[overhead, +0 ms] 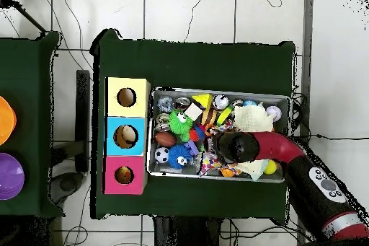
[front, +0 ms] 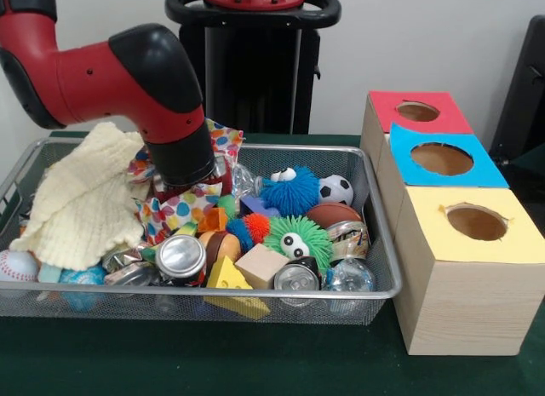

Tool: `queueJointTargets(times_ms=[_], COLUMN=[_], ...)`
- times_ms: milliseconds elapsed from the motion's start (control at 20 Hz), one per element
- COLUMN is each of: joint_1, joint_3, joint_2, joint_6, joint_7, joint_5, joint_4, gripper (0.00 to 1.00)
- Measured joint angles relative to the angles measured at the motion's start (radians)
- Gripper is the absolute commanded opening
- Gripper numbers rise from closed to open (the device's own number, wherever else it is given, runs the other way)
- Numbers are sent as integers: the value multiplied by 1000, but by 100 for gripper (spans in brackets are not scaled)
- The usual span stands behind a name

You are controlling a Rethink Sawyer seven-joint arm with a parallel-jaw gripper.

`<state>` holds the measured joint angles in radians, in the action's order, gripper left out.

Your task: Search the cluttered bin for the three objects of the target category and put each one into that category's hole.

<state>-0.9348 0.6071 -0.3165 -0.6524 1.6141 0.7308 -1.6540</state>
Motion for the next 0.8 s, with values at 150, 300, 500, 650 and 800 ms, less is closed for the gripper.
queueJointTargets(times_ms=[150, 300, 500, 650, 800], joint_1=[-13, -21, -23, -25, -28], joint_3=[4, 7, 8, 9, 10], joint_2=[2, 2, 3, 4, 6], joint_6=[-17, -34, -50, -67, -89], joint_7=[-22, -48, -73, -92, -114], joint_5=[2, 7, 8, 9, 10], joint_4=[12, 25, 36, 46, 62], gripper=[0, 0, 0, 0, 0])
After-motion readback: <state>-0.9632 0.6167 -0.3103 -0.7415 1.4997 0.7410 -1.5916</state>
